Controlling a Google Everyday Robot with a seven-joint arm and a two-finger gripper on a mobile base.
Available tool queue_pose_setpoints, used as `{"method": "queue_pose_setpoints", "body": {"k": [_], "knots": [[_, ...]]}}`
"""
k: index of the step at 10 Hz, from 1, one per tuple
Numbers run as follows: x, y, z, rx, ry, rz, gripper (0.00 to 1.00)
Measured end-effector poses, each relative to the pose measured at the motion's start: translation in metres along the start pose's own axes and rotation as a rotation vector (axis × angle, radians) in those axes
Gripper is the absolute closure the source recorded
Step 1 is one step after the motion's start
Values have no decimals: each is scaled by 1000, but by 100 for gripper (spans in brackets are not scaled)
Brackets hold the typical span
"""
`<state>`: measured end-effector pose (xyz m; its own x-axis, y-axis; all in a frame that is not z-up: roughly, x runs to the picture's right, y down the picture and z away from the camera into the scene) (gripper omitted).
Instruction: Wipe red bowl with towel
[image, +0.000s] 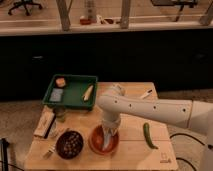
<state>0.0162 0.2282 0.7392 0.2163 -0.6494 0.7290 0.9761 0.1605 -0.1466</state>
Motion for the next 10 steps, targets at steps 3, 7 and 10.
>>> {"method": "queue_pose_setpoints", "body": {"k": [3, 7, 10], "knots": [[-18, -36, -4, -3, 8, -71, 100], [-63, -46, 9, -37, -6, -175, 100], [-70, -20, 21, -57, -31, -168, 100]]}}
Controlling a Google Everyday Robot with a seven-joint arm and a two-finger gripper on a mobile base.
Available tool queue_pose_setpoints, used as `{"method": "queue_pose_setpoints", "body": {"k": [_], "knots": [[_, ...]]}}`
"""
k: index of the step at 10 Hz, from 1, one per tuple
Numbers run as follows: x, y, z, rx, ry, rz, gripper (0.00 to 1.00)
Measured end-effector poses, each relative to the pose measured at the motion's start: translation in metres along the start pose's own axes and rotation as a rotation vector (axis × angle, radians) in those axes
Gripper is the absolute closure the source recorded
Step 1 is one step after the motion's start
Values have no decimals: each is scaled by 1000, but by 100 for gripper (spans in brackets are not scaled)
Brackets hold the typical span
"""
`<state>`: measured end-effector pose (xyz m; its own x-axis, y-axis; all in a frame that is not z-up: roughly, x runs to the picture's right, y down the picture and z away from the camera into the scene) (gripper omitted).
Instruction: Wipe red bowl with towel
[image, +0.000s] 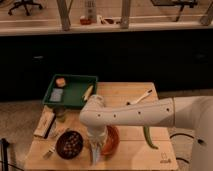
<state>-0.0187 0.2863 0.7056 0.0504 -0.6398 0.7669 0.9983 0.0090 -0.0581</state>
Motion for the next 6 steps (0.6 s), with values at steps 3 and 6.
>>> {"method": "queue_pose_setpoints", "body": {"k": [3, 6], "knots": [[6, 48, 12, 6, -32, 68, 100], [30, 76, 13, 26, -46, 151, 100]]}}
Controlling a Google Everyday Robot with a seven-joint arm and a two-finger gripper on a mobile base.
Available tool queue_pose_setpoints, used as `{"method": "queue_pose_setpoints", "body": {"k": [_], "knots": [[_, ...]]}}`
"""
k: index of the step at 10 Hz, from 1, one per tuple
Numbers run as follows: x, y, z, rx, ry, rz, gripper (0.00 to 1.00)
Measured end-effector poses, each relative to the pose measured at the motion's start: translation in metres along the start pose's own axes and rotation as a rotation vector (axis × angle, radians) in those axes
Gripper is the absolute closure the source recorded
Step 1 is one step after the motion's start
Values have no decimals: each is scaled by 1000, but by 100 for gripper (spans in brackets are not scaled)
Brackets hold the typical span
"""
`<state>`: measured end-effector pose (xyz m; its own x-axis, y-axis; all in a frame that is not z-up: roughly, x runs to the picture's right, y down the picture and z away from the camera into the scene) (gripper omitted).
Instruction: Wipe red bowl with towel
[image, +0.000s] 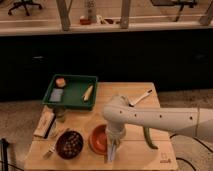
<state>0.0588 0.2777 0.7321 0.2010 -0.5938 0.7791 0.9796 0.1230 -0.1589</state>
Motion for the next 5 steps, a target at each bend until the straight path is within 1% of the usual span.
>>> {"method": "queue_pose_setpoints", "body": {"k": [2, 3, 5], "knots": [[23, 0, -7, 10, 0, 29, 100], [32, -6, -11, 13, 1, 30, 100], [37, -23, -17, 15, 7, 17, 100]]}}
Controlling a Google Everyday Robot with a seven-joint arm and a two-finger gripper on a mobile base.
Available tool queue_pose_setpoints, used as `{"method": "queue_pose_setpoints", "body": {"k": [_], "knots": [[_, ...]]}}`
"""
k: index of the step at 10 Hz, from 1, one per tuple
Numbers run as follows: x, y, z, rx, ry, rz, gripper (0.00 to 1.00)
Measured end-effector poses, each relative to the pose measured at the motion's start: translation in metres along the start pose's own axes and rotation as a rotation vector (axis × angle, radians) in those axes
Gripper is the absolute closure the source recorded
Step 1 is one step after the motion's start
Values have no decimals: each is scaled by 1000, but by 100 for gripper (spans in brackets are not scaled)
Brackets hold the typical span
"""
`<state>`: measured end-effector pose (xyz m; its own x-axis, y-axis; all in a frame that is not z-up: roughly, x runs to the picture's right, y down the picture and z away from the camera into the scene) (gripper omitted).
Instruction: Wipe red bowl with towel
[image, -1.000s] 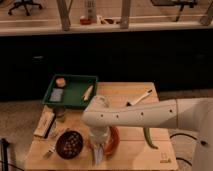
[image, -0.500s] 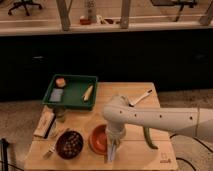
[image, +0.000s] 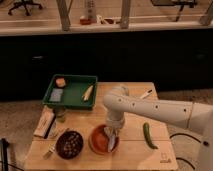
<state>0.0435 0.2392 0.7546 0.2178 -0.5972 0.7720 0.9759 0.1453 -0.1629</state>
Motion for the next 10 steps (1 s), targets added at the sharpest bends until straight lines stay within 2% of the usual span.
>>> {"method": "queue_pose_setpoints", "body": {"k": [2, 5, 8, 10], "knots": [[-6, -28, -8, -3, 19, -42, 100], [-23, -54, -16, -13, 44, -122, 100], [-50, -61, -3, -42, 34, -187, 100], [-60, -52, 9, -56, 17, -200, 100]]}}
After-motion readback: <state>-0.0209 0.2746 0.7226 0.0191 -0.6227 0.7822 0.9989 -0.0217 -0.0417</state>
